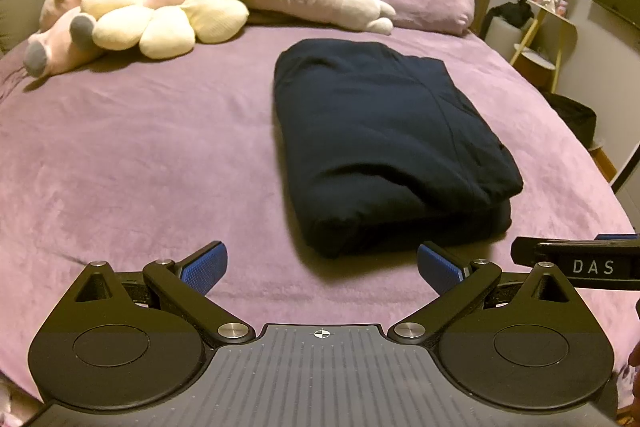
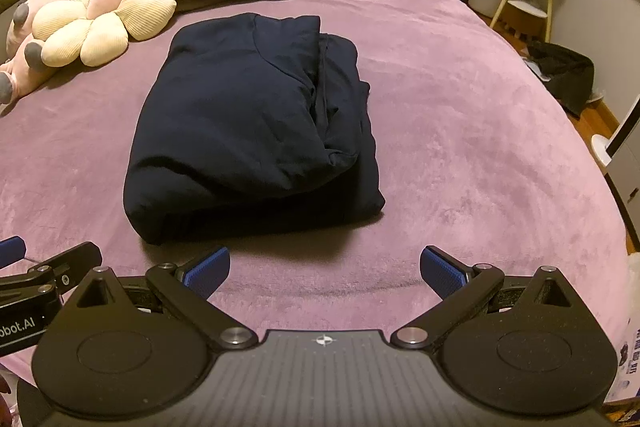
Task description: Fold large clothes
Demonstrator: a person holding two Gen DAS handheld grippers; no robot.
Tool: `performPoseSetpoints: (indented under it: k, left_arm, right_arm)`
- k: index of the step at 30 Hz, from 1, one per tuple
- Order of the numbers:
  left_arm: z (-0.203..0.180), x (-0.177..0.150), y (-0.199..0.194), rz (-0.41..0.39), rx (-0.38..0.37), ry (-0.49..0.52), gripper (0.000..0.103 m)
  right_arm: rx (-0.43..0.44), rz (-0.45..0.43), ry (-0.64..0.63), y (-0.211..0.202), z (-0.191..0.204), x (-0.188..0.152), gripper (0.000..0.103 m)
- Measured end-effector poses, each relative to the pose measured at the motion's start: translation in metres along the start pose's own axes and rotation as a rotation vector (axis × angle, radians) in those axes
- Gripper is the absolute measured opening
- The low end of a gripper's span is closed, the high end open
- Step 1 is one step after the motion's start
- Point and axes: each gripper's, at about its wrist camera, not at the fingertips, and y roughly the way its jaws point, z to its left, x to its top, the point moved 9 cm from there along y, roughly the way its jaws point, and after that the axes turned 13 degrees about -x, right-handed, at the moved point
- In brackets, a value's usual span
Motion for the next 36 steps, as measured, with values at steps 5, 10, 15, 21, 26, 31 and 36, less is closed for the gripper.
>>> performPoseSetpoints:
  k: [5, 10, 15, 21, 26, 31, 36]
  left_arm:
    - [-0.0001, -0.0016, 0.0019, 0.005, 0.002, 0.003, 0.103]
    - [-0.0007, -0.0021, 0.0021, 0.007, 0.004, 0.004, 0.103]
    - [-0.0010, -0.0018, 0.0023, 0.007, 0.002, 0.005, 0.103]
    - [-0.0006, -0.0017, 0.0023, 0.006, 0.003, 0.005, 0.103]
    - [-0.0007, -0.0011, 0.0020, 0.006, 0.002, 0.007, 0.103]
    - [-0.0005, -0.0009, 0.0020, 0.007, 0.004, 0.011, 0.103]
    - [-0.0002, 0.0001, 0.0013, 0.008, 0.006, 0.019, 0.103]
  right_arm:
    - [0.000, 0.002, 0.001, 0.0004, 0.0001, -0.0004, 0.101]
    - [0.002, 0.003, 0.004, 0.0001, -0.0004, -0.0010, 0.101]
    - [0.004, 0.004, 0.004, 0.0002, -0.0004, -0.0011, 0.101]
    - [0.004, 0.001, 0.007, -0.0014, -0.0009, -0.0014, 0.101]
    - [0.002, 0.001, 0.008, -0.0020, -0.0004, -0.0025, 0.101]
    - [0.001, -0.001, 0.008, -0.0022, -0.0009, -0.0024, 0.101]
    - [0.001, 0.000, 0.008, -0.0024, -0.0006, -0.0023, 0.101]
